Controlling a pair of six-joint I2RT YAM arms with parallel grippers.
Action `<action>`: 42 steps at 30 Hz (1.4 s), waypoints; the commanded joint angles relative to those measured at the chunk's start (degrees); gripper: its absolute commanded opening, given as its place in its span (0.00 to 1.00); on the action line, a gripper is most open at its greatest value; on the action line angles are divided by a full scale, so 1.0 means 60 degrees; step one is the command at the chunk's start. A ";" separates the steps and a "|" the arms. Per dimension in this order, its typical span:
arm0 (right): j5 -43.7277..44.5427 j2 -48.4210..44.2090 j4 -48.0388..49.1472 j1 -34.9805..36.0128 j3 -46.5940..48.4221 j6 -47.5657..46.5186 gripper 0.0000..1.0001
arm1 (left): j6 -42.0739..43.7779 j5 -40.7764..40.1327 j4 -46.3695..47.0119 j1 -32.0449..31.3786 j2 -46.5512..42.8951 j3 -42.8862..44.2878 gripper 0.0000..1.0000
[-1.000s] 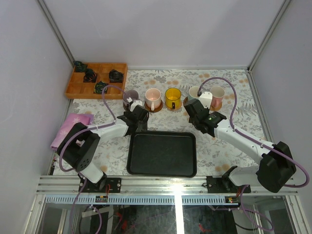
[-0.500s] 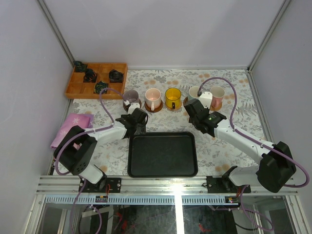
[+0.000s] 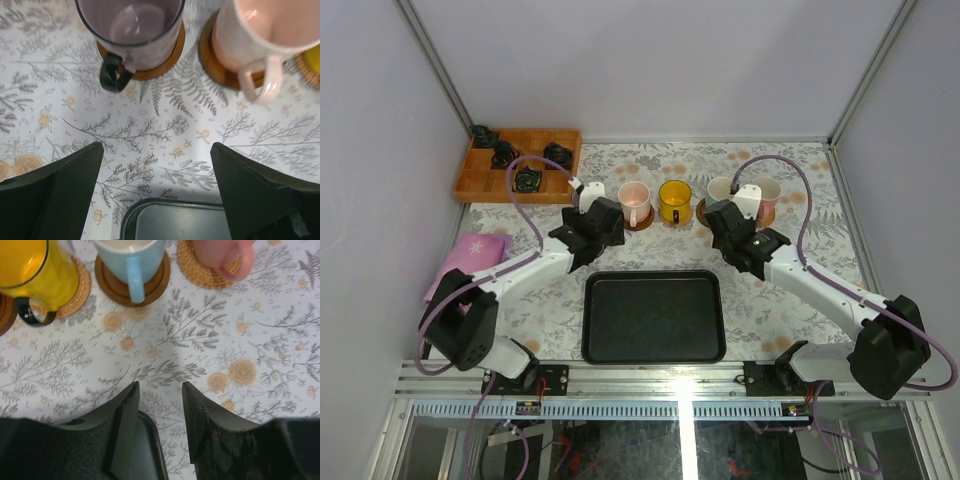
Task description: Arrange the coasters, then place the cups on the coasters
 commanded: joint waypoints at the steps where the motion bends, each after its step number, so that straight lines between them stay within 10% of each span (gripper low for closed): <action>1: 0.0227 -0.0598 0.0494 -0.0920 0.0319 -0.0562 0.48 | 0.0082 -0.0530 -0.0310 0.0514 -0.0910 0.0531 0.91; 16: -0.2678 -0.1816 0.0646 -0.6288 -0.0020 -0.0296 0.52 | 0.0178 -0.0732 -0.1895 0.3874 -0.3449 0.0389 1.00; 42: -0.3672 -0.1909 0.0774 -0.7926 -0.0131 -0.0087 0.57 | 0.0456 -0.3003 -0.2049 0.3918 -0.5986 -0.0540 1.00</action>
